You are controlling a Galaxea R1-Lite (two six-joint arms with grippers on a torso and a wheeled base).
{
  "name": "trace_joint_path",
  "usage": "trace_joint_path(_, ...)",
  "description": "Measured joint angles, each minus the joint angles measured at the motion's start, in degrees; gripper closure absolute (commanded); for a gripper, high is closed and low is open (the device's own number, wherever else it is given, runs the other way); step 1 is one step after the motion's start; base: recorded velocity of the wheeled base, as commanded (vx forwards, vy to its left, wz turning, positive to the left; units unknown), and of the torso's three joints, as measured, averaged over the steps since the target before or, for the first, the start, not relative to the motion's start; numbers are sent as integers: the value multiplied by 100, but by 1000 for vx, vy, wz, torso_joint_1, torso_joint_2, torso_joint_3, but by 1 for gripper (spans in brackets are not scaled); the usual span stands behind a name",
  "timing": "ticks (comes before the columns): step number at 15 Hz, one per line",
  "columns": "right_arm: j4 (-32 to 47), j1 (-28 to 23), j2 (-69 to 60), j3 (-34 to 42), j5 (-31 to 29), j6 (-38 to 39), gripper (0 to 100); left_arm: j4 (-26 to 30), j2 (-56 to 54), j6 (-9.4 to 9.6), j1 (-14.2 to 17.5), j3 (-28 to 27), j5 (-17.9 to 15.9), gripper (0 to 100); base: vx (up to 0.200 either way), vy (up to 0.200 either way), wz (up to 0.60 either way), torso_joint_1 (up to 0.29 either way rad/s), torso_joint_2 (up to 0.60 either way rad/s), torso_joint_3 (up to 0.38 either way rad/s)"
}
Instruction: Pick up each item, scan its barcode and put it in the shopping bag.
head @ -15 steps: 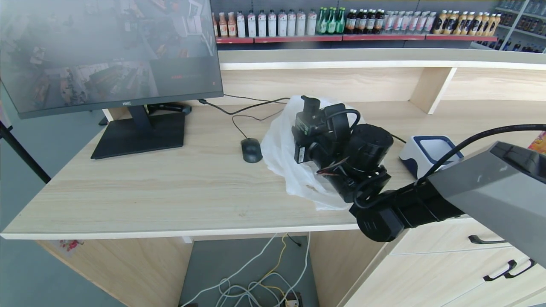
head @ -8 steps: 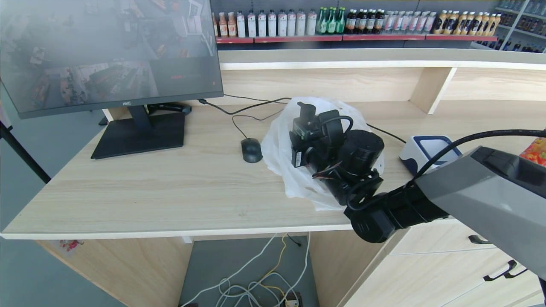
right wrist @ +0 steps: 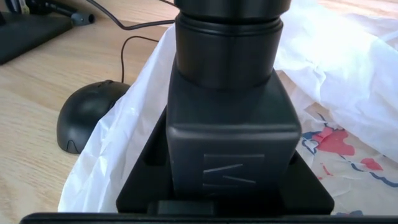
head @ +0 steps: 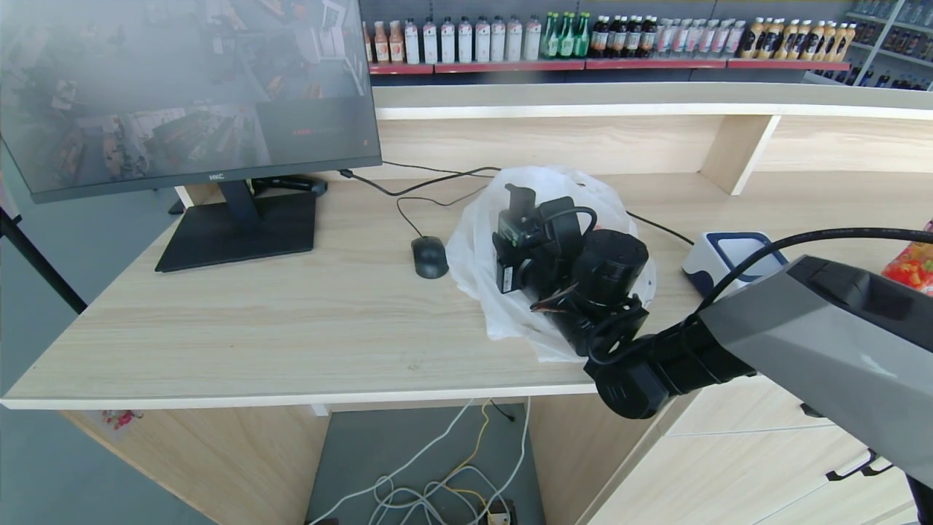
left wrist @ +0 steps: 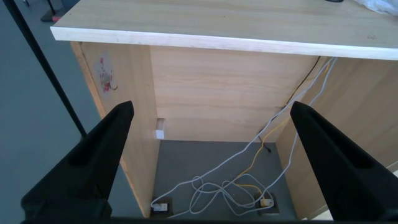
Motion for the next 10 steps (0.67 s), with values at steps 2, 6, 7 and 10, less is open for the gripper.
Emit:
trace_joint_path(2,-4,-2,35,0,-2,-2,100,0,0,0,0,0,0,0,0,0,0,0,0,0)
trace_joint_path(6,-30,-11,99,4,-5,2,100,0,0,0,2,0,0,0,0,0,0,0,0,0)
trace_joint_path(7,-30,-13,112,4,-2,6,100,0,0,0,2,0,0,0,0,0,0,0,0,0)
trace_joint_path(10,-24,-28,134,6,0,55,100,0,0,0,5,0,0,0,0,0,0,0,0,0)
